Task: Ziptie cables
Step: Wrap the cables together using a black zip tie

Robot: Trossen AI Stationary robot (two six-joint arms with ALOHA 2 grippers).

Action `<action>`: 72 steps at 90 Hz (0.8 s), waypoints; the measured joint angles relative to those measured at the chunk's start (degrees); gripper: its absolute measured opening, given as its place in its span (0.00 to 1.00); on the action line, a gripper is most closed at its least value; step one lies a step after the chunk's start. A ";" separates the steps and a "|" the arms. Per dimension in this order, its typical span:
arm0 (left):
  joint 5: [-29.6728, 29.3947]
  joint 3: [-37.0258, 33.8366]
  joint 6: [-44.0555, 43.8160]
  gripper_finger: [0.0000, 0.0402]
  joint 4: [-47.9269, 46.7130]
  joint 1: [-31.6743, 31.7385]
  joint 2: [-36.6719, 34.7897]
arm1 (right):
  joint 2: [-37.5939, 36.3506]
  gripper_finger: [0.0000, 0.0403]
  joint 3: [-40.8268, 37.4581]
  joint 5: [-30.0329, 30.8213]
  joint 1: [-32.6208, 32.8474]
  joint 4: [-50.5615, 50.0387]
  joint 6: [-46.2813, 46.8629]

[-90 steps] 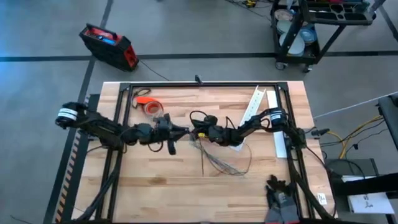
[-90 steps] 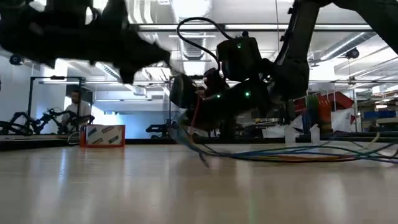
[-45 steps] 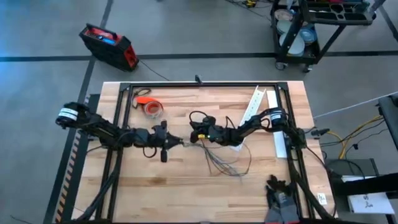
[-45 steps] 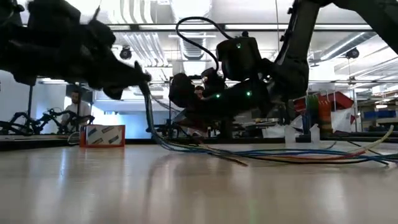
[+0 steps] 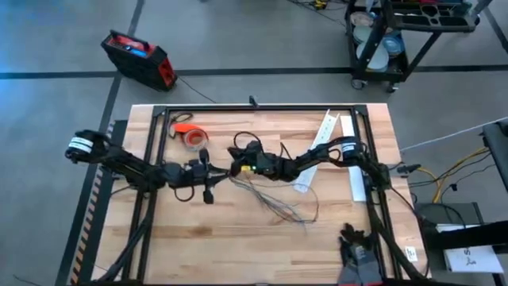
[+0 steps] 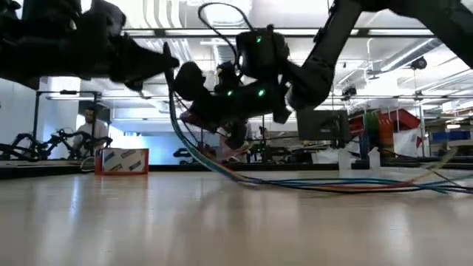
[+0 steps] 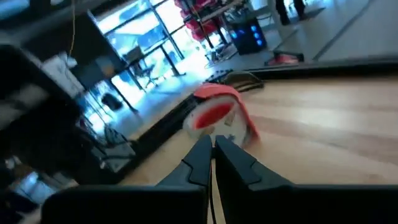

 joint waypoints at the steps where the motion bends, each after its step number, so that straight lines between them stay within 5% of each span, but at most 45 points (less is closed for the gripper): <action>1: 0.04 -0.02 0.16 0.06 -0.01 0.00 -0.43 | 0.56 0.00 0.12 -0.03 -0.07 0.24 0.62; 24: -2.73 -4.27 -1.28 0.06 -0.08 0.06 -4.76 | 8.60 0.00 0.50 3.63 0.11 16.73 12.03; 46: -12.64 -9.65 -6.12 0.06 0.79 0.09 -4.26 | 6.07 0.00 -0.80 3.71 1.42 12.46 7.53; 59: -12.71 -9.69 -9.15 0.06 0.51 0.02 -2.87 | 3.04 0.00 -2.07 5.01 1.89 5.73 6.87; 72: -14.60 -9.69 -10.66 0.06 -1.31 -0.02 -1.20 | 1.41 0.00 -6.87 8.91 3.34 10.25 5.75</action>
